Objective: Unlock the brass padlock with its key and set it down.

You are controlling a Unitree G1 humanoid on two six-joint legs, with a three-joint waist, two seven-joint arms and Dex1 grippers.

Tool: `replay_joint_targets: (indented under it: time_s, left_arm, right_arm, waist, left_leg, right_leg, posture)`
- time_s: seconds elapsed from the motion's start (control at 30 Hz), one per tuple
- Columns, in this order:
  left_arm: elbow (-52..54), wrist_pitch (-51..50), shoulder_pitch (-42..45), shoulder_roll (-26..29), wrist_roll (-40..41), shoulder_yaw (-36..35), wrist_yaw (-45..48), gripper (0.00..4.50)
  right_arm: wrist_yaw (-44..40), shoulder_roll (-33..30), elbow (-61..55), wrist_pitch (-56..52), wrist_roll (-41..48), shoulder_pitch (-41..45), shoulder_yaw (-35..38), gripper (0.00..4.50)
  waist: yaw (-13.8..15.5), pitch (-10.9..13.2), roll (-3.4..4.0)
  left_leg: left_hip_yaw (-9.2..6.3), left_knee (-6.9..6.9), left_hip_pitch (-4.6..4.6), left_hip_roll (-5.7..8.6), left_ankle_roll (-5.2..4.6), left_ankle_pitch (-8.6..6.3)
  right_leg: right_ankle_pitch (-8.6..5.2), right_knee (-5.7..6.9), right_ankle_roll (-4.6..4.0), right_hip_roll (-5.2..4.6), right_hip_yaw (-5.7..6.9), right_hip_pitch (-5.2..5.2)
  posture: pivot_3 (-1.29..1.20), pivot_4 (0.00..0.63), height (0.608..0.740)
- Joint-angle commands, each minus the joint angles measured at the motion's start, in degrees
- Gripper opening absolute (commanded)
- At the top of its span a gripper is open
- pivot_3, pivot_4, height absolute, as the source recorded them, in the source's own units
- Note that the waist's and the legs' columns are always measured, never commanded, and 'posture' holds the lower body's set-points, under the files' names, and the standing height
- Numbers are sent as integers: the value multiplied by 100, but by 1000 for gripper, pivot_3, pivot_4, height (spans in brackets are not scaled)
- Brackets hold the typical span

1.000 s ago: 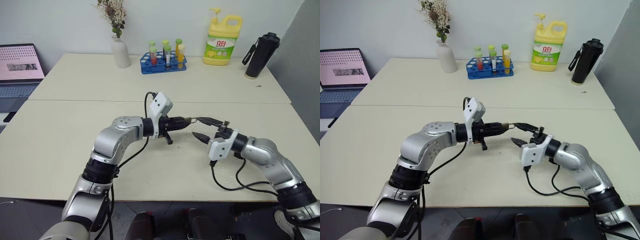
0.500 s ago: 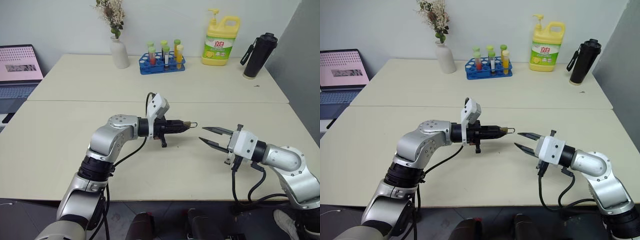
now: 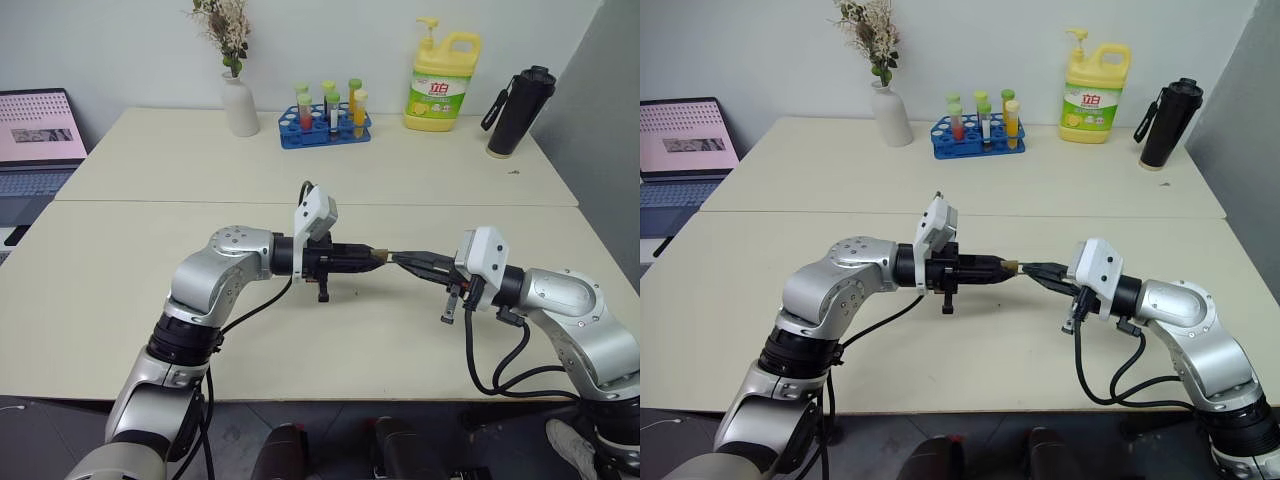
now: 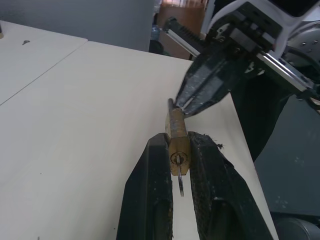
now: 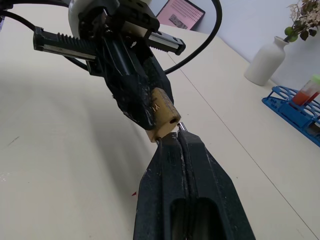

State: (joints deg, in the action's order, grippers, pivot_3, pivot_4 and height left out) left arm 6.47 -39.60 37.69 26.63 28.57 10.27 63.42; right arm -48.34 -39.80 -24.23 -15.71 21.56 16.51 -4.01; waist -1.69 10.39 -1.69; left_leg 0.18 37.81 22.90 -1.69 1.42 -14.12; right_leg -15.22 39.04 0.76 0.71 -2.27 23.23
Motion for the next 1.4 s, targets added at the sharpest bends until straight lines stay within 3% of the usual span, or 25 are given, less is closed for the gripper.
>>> replay_joint_targets:
  time_s: [0.03, 0.8, 1.4]
  left_arm:
    - [310, 70, -1, 98, 135, -57, 117, 161]
    - [450, -71, -97, 301, 484, -83, 517, 161]
    - [438, -134, -105, 375, 567, -92, 477, 161]
  right_arm:
    - [-93, 51, -27, 37, 82, 101, 87, 0]
    - [-1061, -110, 338, 29, 56, 306, -52, 0]
    - [-1352, -171, 269, -163, 104, 300, -34, 0]
  waist:
    - [2, 0, 0]
    - [1, 0, 0]
    - [1, 0, 0]
  left_leg:
    - [0, 0, 0, 0, 0, 0]
    - [-1, 1, 0, 1, 0, 0]
    - [0, 0, 0, 0, 0, 0]
  right_leg:
    - [0, 0, 0, 0, 0, 0]
    - [0, -1, 0, 1, 2, 0]
    - [0, -1, 0, 1, 1, 1]
  posture:
    - [0, 150, 740]
    - [0, 150, 740]
    - [0, 150, 740]
